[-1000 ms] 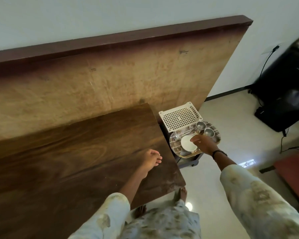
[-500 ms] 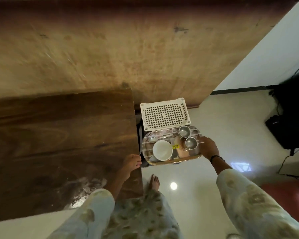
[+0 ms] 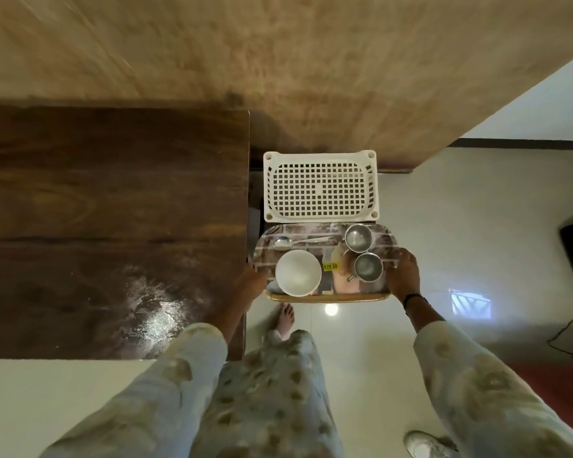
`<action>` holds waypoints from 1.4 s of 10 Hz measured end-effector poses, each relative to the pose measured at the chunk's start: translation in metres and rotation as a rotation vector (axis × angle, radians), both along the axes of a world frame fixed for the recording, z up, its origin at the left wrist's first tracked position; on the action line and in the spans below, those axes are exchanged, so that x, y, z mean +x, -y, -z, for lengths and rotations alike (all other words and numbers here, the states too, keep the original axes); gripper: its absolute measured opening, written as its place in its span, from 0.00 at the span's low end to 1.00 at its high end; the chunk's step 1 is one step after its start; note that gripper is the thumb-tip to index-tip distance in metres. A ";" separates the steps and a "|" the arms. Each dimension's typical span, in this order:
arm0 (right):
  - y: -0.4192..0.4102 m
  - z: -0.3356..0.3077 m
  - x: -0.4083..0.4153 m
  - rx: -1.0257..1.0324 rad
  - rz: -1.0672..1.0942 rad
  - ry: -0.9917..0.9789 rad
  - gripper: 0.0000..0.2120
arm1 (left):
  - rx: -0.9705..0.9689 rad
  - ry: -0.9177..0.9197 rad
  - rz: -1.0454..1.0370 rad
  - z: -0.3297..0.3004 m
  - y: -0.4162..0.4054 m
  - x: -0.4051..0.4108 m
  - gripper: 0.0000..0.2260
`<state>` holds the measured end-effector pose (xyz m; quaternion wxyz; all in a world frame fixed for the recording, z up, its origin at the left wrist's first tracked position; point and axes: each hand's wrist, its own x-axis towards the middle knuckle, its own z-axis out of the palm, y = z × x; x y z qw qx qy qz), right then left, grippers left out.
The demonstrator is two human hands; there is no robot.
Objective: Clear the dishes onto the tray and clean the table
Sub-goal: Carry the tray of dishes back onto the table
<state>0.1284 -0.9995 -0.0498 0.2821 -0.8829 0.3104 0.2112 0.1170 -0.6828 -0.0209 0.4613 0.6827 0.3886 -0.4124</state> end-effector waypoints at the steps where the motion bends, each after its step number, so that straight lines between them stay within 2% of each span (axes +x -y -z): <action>1: 0.004 0.011 0.003 0.036 0.081 -0.042 0.15 | 0.029 -0.036 -0.051 0.029 0.000 -0.003 0.26; 2: 0.015 0.023 0.004 0.038 0.074 -0.077 0.20 | 0.034 -0.047 -0.048 0.043 0.003 -0.001 0.26; 4: 0.031 0.039 0.006 0.082 0.168 -0.106 0.19 | 0.269 0.024 0.059 0.040 0.009 0.004 0.15; 6: 0.030 0.021 -0.010 0.121 0.238 0.022 0.15 | 0.382 0.115 0.123 0.033 0.010 -0.003 0.13; 8: 0.020 -0.022 -0.027 0.208 0.257 0.104 0.13 | 0.347 0.176 -0.048 0.007 -0.005 -0.016 0.13; 10: -0.018 -0.078 -0.037 0.337 0.265 0.160 0.12 | 0.197 0.307 -0.454 -0.042 -0.052 -0.021 0.14; 12: -0.090 -0.138 -0.032 0.461 0.214 0.290 0.06 | -0.022 0.445 -0.765 -0.093 -0.129 -0.023 0.16; 13: -0.135 -0.164 -0.030 0.514 0.188 0.362 0.04 | -0.127 0.478 -0.871 -0.120 -0.176 -0.022 0.18; 14: -0.187 -0.191 -0.029 0.592 0.223 0.409 0.03 | -0.234 0.527 -0.894 -0.150 -0.228 -0.020 0.18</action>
